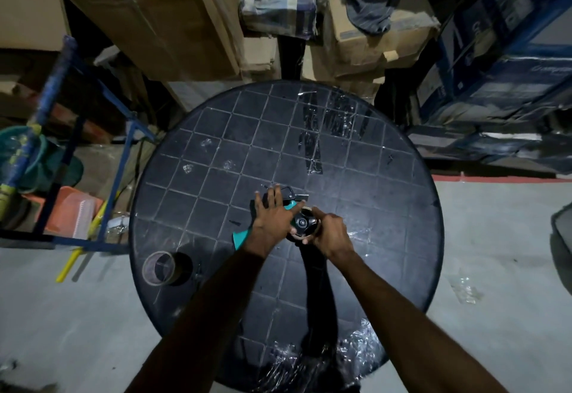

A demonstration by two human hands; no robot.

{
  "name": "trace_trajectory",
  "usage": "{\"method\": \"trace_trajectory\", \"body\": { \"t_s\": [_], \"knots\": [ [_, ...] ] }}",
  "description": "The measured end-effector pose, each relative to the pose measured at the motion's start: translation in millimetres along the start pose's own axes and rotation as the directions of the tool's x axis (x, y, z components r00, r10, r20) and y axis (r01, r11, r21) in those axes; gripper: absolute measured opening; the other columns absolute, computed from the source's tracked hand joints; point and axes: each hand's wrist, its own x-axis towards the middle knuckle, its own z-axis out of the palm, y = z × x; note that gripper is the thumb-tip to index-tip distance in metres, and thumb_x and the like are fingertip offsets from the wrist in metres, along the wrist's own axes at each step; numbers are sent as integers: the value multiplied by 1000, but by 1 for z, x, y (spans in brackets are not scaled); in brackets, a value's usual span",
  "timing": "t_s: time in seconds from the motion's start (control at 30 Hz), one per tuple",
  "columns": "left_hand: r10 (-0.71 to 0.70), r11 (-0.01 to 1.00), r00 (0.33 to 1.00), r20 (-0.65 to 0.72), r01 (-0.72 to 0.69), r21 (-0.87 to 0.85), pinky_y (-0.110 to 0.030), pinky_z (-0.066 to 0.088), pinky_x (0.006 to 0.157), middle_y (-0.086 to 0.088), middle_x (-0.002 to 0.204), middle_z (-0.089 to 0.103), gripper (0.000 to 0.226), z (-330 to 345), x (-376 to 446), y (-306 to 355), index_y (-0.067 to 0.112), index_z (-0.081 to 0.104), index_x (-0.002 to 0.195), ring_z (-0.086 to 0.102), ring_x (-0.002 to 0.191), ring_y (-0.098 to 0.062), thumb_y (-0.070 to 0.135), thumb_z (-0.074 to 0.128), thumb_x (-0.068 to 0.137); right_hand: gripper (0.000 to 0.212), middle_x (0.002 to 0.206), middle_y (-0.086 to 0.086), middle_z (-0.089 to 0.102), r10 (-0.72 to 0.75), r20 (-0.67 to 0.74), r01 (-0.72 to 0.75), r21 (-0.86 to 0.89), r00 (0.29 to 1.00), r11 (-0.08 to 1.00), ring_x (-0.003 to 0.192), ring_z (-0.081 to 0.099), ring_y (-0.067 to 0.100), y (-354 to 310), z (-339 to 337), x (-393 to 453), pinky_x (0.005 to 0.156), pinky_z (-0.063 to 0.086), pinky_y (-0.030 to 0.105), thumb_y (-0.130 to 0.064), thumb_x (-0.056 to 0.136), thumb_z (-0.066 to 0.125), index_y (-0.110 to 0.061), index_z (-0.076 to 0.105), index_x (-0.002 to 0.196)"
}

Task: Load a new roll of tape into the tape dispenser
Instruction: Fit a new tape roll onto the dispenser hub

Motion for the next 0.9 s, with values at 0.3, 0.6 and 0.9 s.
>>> {"method": "trace_trajectory", "body": {
  "t_s": [0.3, 0.6, 0.9],
  "knots": [
    [121, 992, 927, -354, -100, 75, -47, 1, 125, -13, 168, -7, 78, 65, -32, 18, 9, 0, 161, -16, 152, -28, 8, 36, 91, 74, 122, 6, 53, -128, -91, 125, -31, 988, 992, 104, 65, 25, 6, 10, -5, 93, 49, 26, 7, 73, 75, -15, 55, 141],
    [52, 994, 944, -326, -81, -76, -46, 3, 126, -7, 168, -9, 79, 80, -29, 23, 9, -7, 160, -5, 156, -22, 6, 34, 92, 71, 123, 1, 49, -148, -100, 134, -136, 984, 982, 107, 58, 23, 10, 16, -2, 86, 56, 32, -2, 81, 77, -15, 50, 145],
    [50, 968, 919, -390, -141, -210, -43, 29, 121, -19, 161, 30, 60, 121, -65, 41, -1, 30, 155, 30, 150, -28, 21, 28, 98, 80, 164, 16, 24, -299, -53, 276, -261, 953, 925, 153, 21, 31, 32, 46, -46, 120, 30, 50, -7, 86, 65, -3, 27, 157]
  ]
}}
